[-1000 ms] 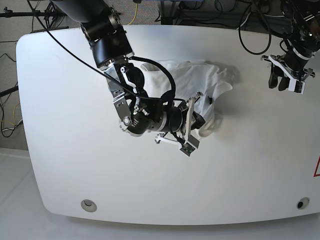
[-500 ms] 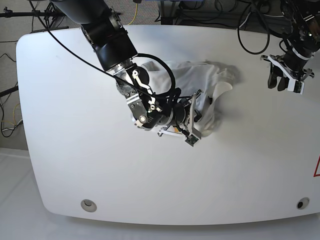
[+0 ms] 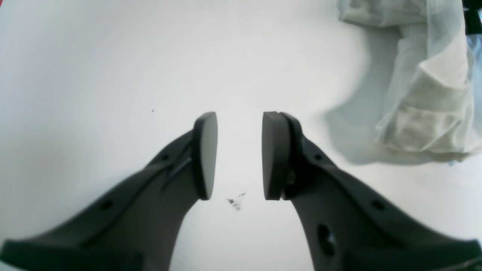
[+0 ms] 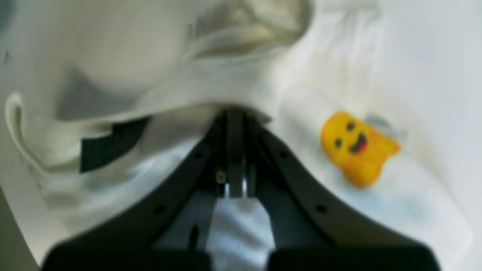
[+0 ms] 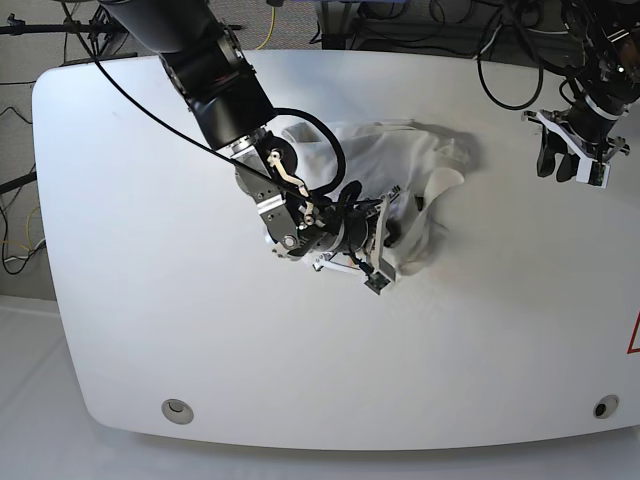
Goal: Fold the T-shirt properly
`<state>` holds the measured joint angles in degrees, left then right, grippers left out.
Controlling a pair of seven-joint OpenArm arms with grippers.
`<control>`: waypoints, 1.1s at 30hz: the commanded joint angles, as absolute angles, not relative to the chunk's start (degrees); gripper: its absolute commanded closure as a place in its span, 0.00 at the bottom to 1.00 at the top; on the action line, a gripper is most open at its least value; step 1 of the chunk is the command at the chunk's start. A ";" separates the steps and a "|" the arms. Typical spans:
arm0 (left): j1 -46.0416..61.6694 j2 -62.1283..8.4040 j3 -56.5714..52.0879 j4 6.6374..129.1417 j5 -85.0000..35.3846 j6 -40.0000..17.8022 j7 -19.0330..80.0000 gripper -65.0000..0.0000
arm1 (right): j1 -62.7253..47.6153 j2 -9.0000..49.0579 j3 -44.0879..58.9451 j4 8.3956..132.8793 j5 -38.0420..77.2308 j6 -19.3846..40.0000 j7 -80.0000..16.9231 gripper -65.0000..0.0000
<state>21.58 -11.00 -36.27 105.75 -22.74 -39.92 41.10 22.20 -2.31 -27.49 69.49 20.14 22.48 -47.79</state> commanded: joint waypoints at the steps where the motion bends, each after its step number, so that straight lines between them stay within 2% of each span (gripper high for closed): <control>1: 21.41 -11.74 -36.53 106.77 -23.69 -40.00 39.87 0.71 | 23.69 -3.56 -27.47 68.62 20.97 22.81 -45.67 0.99; 15: 21.93 -11.74 -36.70 106.68 -23.69 -40.00 39.87 0.71 | 23.87 -9.00 -30.11 67.03 20.97 22.81 -45.32 0.99; 33: 22.11 -11.74 -36.70 106.68 -23.69 -40.00 39.87 0.72 | 23.52 -9.00 -38.37 67.12 21.58 22.37 -44.62 0.99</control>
<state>22.20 -11.03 -36.29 105.75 -22.72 -39.92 41.08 22.09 -8.14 -38.17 66.15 20.82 22.26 -46.00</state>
